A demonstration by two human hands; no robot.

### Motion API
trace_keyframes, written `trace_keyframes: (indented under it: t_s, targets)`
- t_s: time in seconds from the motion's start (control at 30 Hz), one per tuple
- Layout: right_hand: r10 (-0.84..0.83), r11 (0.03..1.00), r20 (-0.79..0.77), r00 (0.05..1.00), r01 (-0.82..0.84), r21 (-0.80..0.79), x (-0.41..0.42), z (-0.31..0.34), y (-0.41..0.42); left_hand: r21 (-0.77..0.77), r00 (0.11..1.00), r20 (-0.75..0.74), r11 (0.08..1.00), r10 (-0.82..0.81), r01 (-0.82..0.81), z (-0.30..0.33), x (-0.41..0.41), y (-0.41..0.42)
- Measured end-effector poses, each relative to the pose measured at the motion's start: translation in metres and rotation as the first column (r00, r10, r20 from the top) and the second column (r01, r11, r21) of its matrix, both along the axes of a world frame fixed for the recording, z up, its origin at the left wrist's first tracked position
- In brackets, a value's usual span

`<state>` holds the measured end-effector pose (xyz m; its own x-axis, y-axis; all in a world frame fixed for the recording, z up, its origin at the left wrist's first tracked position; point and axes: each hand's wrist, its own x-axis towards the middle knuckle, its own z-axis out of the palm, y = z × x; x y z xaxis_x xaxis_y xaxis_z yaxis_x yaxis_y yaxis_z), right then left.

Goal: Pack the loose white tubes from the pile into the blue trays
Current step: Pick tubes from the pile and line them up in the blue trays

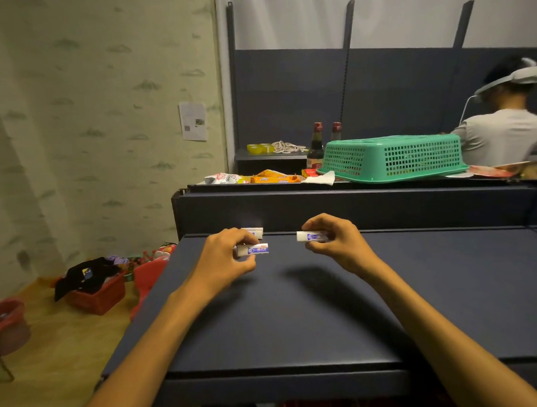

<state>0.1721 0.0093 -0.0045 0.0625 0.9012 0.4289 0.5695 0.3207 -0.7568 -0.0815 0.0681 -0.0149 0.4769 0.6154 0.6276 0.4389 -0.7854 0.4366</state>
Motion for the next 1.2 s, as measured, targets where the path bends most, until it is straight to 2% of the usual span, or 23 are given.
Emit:
trace_keyframes:
  t_s: [0.2, 0.4, 0.77, 1.0, 1.2]
  targets:
    - [-0.059, 0.998, 0.090, 0.994, 0.058, 0.009, 0.005, -0.001, -0.049, 0.017, 0.994, 0.050, 0.996, -0.093, 0.092, 0.002, 0.018, -0.020]
    - [-0.161, 0.987, 0.118, 0.980, 0.160, 0.016, 0.048, 0.000, -0.112, 0.019, 0.979, 0.011, 0.979, -0.205, 0.204, 0.005, 0.075, -0.053]
    - [-0.419, 0.908, 0.097, 0.903, 0.418, 0.031, 0.195, 0.003, -0.304, 0.048, 0.907, -0.007, 0.906, -0.421, 0.421, 0.005, 0.259, -0.183]
    - [-0.533, 0.844, 0.127, 0.837, 0.536, 0.012, 0.296, -0.002, -0.435, 0.022, 0.877, -0.079, 0.879, -0.474, 0.477, -0.002, 0.381, -0.285]
    - [-0.620, 0.781, 0.119, 0.776, 0.624, 0.000, 0.372, -0.003, -0.507, 0.035, 0.856, -0.120, 0.860, -0.503, 0.510, 0.009, 0.469, -0.351]
